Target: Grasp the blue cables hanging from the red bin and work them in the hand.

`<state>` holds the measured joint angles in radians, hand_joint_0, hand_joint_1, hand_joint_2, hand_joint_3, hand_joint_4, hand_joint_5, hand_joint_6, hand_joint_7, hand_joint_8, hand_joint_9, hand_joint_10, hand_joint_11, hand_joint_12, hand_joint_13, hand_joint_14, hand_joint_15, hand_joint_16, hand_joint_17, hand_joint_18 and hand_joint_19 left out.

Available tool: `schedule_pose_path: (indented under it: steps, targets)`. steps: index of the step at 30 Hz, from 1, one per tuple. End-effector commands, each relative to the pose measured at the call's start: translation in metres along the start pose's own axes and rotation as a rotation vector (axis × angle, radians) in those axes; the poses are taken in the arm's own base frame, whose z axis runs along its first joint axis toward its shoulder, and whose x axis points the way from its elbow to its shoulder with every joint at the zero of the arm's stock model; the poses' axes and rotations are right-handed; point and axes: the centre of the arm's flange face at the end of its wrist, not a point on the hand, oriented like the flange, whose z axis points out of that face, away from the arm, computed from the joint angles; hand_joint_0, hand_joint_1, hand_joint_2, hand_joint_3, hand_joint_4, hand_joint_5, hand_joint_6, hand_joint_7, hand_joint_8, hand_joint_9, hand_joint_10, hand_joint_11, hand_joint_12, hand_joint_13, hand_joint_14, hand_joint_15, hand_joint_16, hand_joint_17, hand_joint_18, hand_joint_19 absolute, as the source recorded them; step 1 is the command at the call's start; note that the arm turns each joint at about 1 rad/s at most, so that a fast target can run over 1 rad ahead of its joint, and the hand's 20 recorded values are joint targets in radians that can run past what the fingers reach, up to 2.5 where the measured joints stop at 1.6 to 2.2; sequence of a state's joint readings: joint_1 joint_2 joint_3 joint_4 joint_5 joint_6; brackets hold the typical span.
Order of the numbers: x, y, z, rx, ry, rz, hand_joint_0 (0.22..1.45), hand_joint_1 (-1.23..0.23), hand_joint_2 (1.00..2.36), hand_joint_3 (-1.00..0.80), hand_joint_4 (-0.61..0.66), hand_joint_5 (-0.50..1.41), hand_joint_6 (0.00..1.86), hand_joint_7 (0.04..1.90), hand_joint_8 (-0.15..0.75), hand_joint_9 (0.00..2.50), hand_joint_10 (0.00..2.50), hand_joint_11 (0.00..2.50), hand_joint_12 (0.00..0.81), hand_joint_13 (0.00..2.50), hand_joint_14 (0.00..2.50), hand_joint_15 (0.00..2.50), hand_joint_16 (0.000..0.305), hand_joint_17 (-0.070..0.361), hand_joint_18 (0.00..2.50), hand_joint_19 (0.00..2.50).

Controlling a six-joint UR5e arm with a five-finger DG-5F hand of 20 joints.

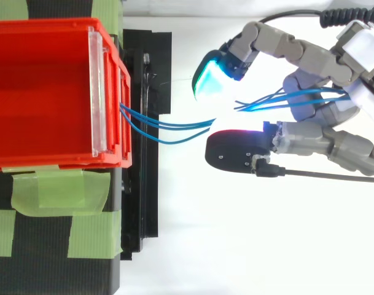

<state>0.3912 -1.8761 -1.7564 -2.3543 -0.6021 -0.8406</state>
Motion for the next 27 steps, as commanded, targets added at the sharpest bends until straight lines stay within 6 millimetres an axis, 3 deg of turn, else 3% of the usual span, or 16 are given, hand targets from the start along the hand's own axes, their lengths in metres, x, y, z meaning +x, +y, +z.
schedule_pose_path:
  steps: [1,6,12,22,27]
  targets:
    - [0.0000,0.0002,0.0001,-0.001,0.000,0.001,1.06,-0.63,1.02,-0.55,0.27,0.28,0.00,1.33,0.580,1.71,2.50,2.50,0.706,2.10,2.50,2.15,0.210,0.158,2.50,0.77]
    - [-0.0001,0.0001,0.0001,0.000,-0.001,0.001,1.07,-0.63,1.02,-0.61,0.26,0.27,0.01,1.30,0.580,1.71,2.50,2.50,0.706,2.10,2.50,2.15,0.210,0.158,2.50,0.77]
    - [0.0012,0.0015,-0.0008,-0.004,0.001,0.009,0.96,-0.63,1.01,-0.79,0.28,0.25,0.01,1.29,0.580,1.71,2.50,2.50,0.706,2.10,2.50,2.15,0.210,0.158,2.50,0.77]
    - [0.0035,0.0034,-0.0035,-0.002,0.002,0.038,0.99,-0.63,1.02,-0.66,0.27,0.26,0.00,1.38,0.580,1.71,2.50,2.50,0.706,2.10,2.50,2.15,0.210,0.158,2.50,0.77]
    - [0.0027,0.0024,-0.0039,0.012,-0.012,0.044,0.92,-0.55,1.01,-0.79,0.28,0.26,0.00,1.38,0.580,1.71,2.50,2.50,0.706,2.10,2.50,2.15,0.210,0.158,2.50,0.77]
